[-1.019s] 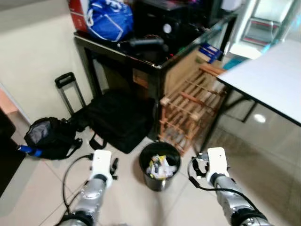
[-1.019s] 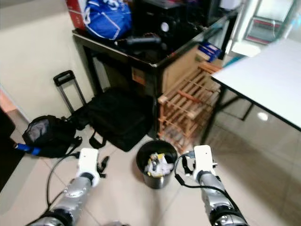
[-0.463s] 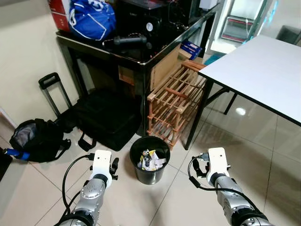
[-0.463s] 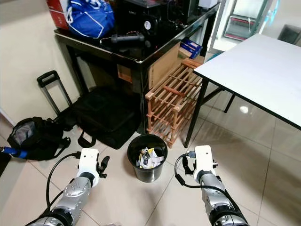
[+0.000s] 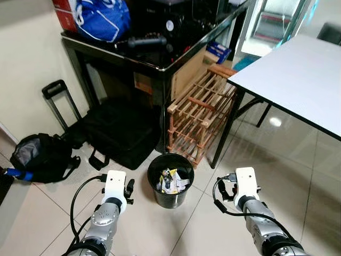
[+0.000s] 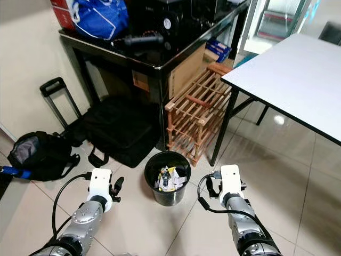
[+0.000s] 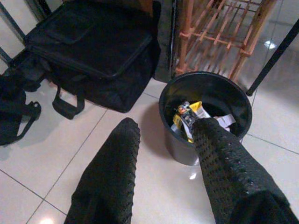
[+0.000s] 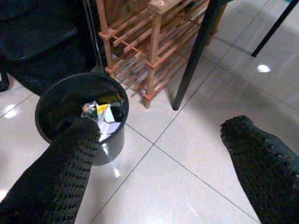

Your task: Picking trash to rubbish bin

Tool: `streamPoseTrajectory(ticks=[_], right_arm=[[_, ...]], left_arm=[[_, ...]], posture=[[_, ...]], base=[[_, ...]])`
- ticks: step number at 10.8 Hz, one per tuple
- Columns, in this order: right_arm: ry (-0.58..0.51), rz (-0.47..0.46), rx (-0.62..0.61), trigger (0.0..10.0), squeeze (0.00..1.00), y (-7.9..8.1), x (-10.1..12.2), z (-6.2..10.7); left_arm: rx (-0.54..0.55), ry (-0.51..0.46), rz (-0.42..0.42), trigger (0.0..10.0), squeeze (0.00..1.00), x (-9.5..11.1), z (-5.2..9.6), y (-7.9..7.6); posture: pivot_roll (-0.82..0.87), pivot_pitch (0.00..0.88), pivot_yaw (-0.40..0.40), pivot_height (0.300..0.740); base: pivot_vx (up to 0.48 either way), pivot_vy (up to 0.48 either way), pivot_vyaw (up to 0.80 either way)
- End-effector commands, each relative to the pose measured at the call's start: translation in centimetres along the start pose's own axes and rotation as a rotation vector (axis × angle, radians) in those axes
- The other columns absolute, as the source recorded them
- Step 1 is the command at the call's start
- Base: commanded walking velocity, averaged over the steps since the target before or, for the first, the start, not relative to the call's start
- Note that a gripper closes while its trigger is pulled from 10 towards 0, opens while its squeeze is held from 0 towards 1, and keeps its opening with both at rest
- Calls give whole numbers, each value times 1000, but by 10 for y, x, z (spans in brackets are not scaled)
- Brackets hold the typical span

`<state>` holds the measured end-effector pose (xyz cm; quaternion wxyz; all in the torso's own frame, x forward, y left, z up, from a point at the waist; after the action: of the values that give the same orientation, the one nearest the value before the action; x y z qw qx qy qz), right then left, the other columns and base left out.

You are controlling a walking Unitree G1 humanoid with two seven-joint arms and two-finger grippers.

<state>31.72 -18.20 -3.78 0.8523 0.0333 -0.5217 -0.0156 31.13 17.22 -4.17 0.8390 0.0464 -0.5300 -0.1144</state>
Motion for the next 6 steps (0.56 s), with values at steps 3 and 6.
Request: streamPoseTrajectory(ticks=[3,6], right_arm=[[9,-5,10,10000,0,2,1,-1],[12,5,17,10000,0,4,2,-2]], left_arm=[[17,15,-13,10000,0,-3,1,3],[22,12,-13,10000,0,-1,0,4]], posture=[[-43,36,17,740],[-45,17,20,740]], base=[[0,0,-267],[0,0,-800]])
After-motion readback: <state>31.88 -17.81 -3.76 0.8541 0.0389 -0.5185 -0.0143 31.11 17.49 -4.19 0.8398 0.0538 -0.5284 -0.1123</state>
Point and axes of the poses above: a point about 5 cm out from each wrist's last joint towards the gripper, its own z axis pointing back from the gripper into the wrist, its own x axis along the axis of the wrist's last joint, y = z × x, the point moved 5 cm from there along -z, pointing out of the wrist towards the gripper, and after that the axes turned 9 degrees about -z, right-handed, at the moved point
